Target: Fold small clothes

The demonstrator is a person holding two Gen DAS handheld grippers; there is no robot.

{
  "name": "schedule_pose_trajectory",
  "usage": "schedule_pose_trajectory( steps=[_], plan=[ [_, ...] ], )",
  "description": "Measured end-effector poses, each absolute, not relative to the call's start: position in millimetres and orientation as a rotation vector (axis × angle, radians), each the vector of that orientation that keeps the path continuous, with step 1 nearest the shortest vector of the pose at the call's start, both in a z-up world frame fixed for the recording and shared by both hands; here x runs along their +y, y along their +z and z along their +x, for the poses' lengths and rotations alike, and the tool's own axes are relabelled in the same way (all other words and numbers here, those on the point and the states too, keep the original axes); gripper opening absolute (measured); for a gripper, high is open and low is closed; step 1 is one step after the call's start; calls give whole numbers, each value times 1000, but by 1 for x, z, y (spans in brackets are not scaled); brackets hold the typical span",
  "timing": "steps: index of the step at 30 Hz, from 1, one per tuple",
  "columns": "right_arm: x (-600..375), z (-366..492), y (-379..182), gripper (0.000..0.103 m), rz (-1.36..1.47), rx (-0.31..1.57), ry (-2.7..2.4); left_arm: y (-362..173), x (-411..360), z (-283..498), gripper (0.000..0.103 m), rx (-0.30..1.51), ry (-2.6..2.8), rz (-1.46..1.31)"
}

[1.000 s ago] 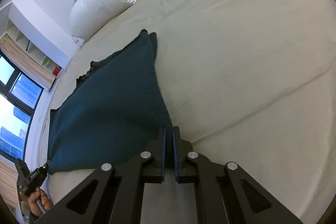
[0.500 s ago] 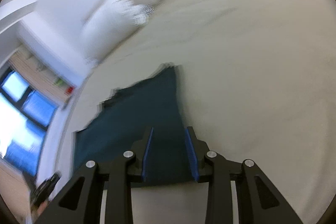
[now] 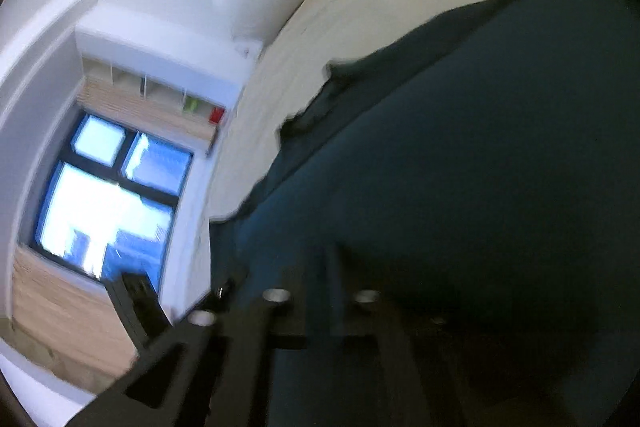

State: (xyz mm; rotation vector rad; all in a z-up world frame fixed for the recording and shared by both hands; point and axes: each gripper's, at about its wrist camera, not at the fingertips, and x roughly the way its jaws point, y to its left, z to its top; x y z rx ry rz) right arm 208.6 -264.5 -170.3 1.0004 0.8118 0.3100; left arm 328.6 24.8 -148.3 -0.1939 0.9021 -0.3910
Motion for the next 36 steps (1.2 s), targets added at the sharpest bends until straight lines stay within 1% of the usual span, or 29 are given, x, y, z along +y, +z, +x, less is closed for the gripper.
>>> schedule_pose_trajectory(
  steps=[3,6,7,8,9,11,12,13,16,18,19,20,22,24,27,30,34,36],
  plan=[
    [-321,188,-170,0,1055,709,177,-151,31,321,25,882,-395,-187],
    [-360,162,-166,0,1094,648,38,-152,33,315,25,882,-385,-209],
    [-369,148,-158,2,1081,634,-33,-152,33,314,25,884,-380,-214],
    [-371,139,-152,5,1064,626,-81,-153,32,311,25,883,-376,-210],
    [-369,134,-148,11,1062,617,-86,-153,32,310,25,881,-374,-203],
    [-352,127,-138,17,1071,604,-9,-154,31,308,25,877,-361,-195],
    [-335,129,-134,21,1068,611,58,-153,30,307,25,878,-351,-192],
    [-319,132,-133,29,1056,630,100,-151,29,306,25,880,-339,-189],
    [-271,148,-133,32,992,712,235,-146,22,304,25,885,-309,-167],
    [-260,156,-139,36,968,750,251,-145,22,299,26,881,-300,-169],
    [-260,158,-146,36,961,771,217,-144,24,296,26,881,-299,-175],
    [-268,157,-154,35,993,774,185,-143,27,293,26,878,-300,-187],
    [-290,143,-169,8,1085,755,151,-143,32,289,26,878,-302,-204],
    [-312,122,-174,0,1112,720,54,-140,39,283,26,872,-301,-225],
    [-346,80,-181,0,1188,668,-47,-137,47,274,26,859,-296,-259],
    [-352,60,-181,0,1173,662,-104,-137,49,271,26,855,-291,-263],
    [-355,50,-178,0,1144,692,-151,-135,50,266,26,853,-276,-260],
    [-350,51,-170,0,1107,739,-167,-135,48,267,26,857,-274,-258]
  ],
)
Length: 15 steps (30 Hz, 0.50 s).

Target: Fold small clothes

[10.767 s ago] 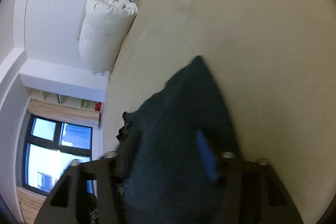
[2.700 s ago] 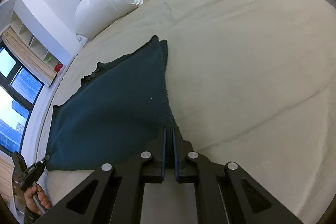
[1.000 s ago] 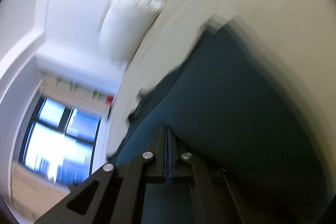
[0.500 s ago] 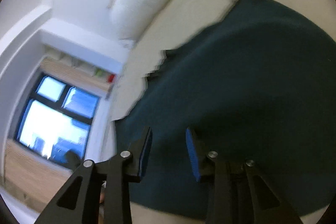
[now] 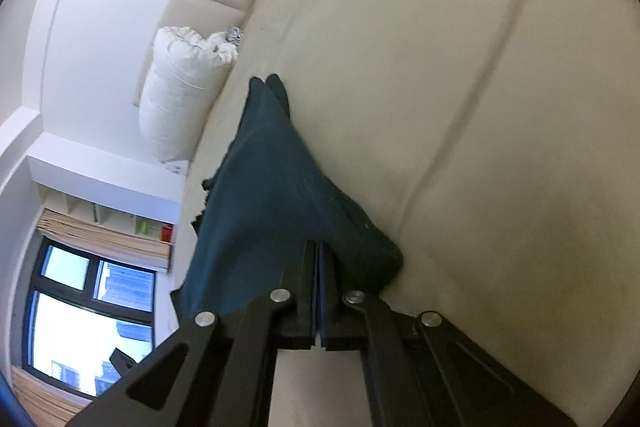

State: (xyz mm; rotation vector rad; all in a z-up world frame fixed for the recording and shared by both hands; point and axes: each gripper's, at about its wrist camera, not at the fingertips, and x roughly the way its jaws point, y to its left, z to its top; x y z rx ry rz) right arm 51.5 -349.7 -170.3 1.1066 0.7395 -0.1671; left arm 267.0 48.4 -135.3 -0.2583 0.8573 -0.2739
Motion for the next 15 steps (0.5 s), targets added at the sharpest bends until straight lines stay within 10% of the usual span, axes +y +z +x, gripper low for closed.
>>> schedule_pose_trajectory(
  steps=[5,7,8,12,15],
  plan=[
    [-353,53,-122,18,908,709,-162,-140,45,270,26,868,-288,-209],
    [-355,66,-107,66,786,683,-253,-139,46,270,26,868,-290,-219],
    [-355,74,-101,72,698,688,-301,-139,46,270,26,868,-286,-228],
    [-353,107,-111,70,554,843,-278,-139,42,270,26,865,-279,-216],
    [-348,109,-127,26,516,947,-242,-139,42,270,26,865,-281,-218]
  ],
)
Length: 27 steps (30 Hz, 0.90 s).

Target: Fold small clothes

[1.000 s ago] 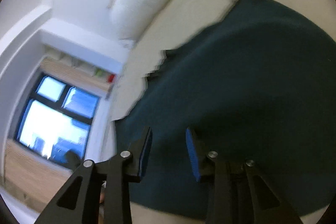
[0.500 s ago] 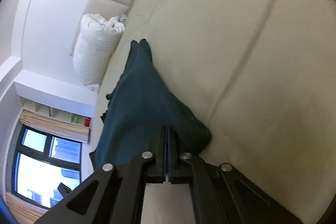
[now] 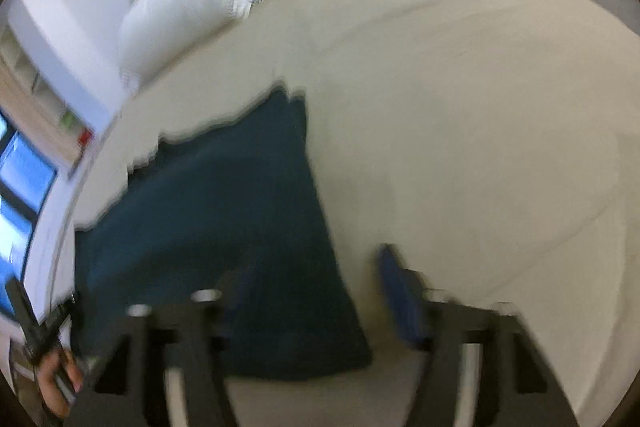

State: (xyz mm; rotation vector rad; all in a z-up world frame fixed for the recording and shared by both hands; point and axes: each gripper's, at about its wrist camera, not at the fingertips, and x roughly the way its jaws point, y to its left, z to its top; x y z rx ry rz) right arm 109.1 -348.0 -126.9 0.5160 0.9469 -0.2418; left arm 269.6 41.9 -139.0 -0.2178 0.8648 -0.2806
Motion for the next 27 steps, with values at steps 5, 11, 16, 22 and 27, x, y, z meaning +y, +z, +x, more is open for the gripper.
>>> schedule_pose_trajectory(
  steps=[5,11,16,22,27],
  plan=[
    [-358,87,-129,10,603,894,-242,-136,42,269,26,869,-281,-223],
    [-355,76,-135,8,716,863,-256,-137,42,268,26,871,-285,-198],
    [-362,81,-143,14,789,845,-212,-143,34,271,26,879,-281,-132],
    [-335,79,-80,34,633,723,-333,-145,27,274,26,893,-264,-84],
    [-254,140,-91,34,746,771,159,-147,26,276,26,894,-263,-81]
  ],
)
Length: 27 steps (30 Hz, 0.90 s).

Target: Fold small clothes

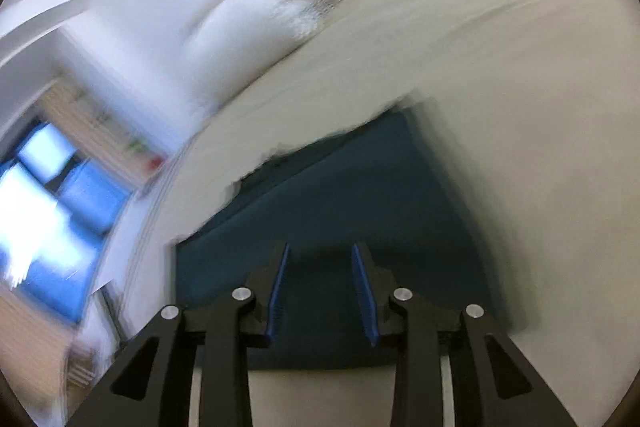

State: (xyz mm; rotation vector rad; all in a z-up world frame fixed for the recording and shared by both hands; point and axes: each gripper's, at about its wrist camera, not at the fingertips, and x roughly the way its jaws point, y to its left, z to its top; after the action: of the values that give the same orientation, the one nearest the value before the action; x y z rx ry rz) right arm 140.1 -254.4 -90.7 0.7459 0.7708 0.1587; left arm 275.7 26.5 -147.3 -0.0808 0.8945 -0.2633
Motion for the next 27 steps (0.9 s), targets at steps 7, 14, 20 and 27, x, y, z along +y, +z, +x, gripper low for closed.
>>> schedule_pose_trajectory(
  steps=[7,14,20,27],
  plan=[
    [-212,181,-160,21,873,955,293,-149,23,278,26,899,-267,-56],
    [-301,117,-166,0,1040,801,51,-150,23,279,26,897,-268,-52],
    [-333,62,-124,40,980,682,-188,-149,24,279,26,897,-275,-54],
    [-306,82,-78,63,834,642,-79,-126,68,261,26,881,-266,-201]
  ],
)
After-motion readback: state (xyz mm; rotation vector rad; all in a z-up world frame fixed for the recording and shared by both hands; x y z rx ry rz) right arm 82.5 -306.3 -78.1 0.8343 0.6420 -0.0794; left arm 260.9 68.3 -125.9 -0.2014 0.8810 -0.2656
